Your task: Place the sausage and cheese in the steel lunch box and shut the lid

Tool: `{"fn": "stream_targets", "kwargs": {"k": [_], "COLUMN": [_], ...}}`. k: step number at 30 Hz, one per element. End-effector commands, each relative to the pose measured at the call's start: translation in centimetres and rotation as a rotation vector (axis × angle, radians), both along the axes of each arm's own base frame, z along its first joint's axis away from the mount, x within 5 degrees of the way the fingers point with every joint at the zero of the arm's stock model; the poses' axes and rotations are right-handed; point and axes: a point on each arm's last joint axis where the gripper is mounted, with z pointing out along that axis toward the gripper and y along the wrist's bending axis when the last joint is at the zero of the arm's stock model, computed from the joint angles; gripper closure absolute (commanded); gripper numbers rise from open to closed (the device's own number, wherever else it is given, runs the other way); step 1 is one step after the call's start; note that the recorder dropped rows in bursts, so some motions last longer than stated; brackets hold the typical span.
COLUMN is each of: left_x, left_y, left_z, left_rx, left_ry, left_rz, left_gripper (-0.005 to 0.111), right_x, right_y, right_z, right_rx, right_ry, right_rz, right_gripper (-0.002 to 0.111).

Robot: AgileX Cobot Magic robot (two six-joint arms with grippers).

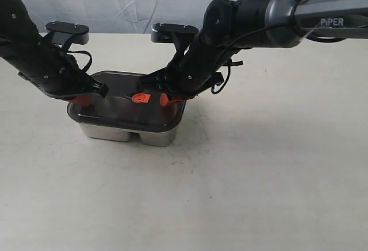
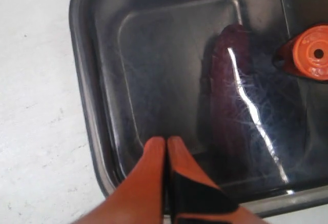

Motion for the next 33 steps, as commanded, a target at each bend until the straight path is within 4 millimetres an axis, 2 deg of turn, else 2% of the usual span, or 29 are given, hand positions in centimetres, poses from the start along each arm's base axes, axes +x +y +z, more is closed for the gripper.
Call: {"fn": "stream_targets", "kwargs": {"k": [1, 5, 13, 21, 24, 26, 30, 33], "left_x": [0.2, 0.2, 0.3, 0.6, 0.8, 0.6, -0.4, -2.2], "left_y": [0.0, 0.0, -0.1, -0.2, -0.3, -0.2, 0.1, 0.7], "left_z": [0.0, -0.5, -3.3, -3.1, -1.8, -0.1, 5.1, 9.5], "left_rx": [0.000, 0.006, 0.026, 0.011, -0.008, -0.022, -0.061, -0.076], "left_ry": [0.005, 0.023, 0.126, 0.117, 0.058, 0.000, -0.179, -0.316], "left_rz": [0.004, 0.001, 0.001, 0.010, 0.020, 0.022, 0.026, 0.015], "left_gripper": [0.107, 0.107, 0.107, 0.107, 0.107, 0.107, 0.107, 0.107], "right_x": [0.1, 0.1, 0.1, 0.1, 0.3, 0.4, 0.2, -0.7], "right_y": [0.1, 0.1, 0.1, 0.1, -0.2, -0.7, -2.2, -3.9], "right_z": [-1.7, -2.4, -2.4, -2.8, -1.3, 0.8, 6.2, 10.5], "right_rx": [-0.039, -0.051, -0.052, -0.057, -0.045, -0.037, -0.002, 0.001], "right_ry": [0.033, 0.047, 0.049, 0.057, 0.006, -0.057, -0.193, -0.301], "right_rz": [0.018, 0.019, 0.020, 0.019, 0.025, 0.032, 0.006, -0.007], "right_gripper": [0.109, 0.109, 0.109, 0.109, 0.109, 0.109, 0.109, 0.109]}}
